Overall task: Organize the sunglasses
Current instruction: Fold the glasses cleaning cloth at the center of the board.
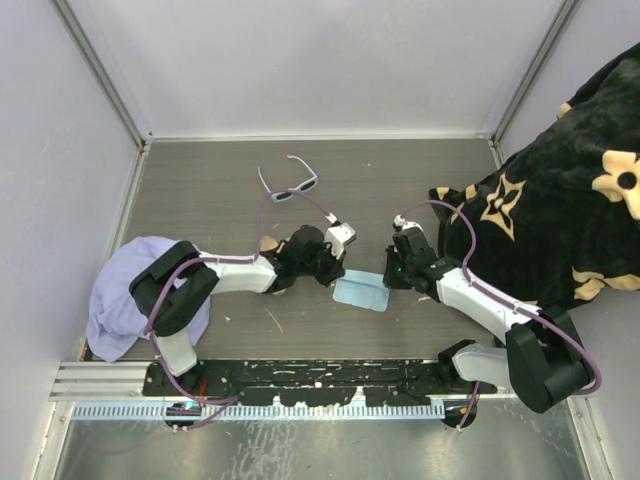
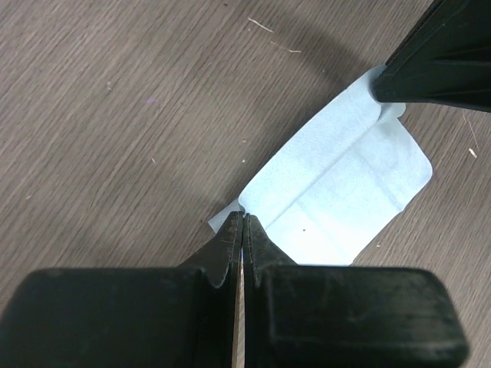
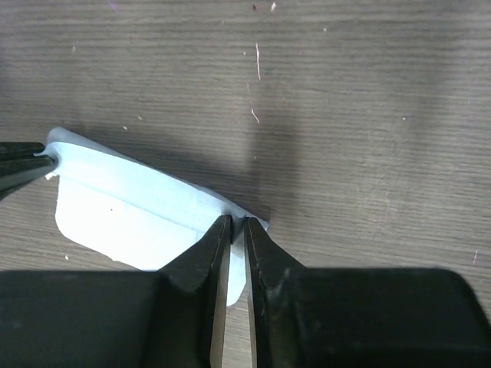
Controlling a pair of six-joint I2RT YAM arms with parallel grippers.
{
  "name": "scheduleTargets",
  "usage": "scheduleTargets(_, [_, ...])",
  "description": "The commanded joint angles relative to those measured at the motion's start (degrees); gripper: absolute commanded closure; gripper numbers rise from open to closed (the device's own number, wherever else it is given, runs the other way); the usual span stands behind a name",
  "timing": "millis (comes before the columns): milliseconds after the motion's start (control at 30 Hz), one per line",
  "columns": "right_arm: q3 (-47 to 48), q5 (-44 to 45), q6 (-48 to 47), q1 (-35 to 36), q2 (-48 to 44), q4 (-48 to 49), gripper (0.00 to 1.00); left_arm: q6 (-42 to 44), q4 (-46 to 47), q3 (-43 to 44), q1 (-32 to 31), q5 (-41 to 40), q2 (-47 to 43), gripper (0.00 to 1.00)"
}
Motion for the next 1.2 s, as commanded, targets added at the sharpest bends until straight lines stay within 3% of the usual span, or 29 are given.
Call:
scheduleTargets(0, [-0.50,-0.74,1.59,-0.01,-1.97,-1.02,0.78,0.86,3.88,-0.51,0.28,1.58,-1.56,1.00])
scheduleTargets(267, [-0.85,-2.72,2.49,-0.01,-4.81,-1.70,0.68,1.45,5.28,-1.67,0.28,3.57,-1.53,1.00])
scheduleTargets(567, [-0.57,-5.76,3.59,-0.01,-7.99,-5.18,0.67,3.10,9.83,-5.84,0.10,5.17,-2.70,1.00])
scheduleTargets(867, [1.42,-2.41,5.31,0.00,-9.64,-9.43,0.56,3.34,12.57,-7.40,-0.19,5.99,-2.85,1.00])
scheduleTargets(1167, [2.39,-0.16,5.90,0.02,-13.08,-9.36,0.54,1.12,16.13,-10.20,-0.34,6.09,-4.76,0.90])
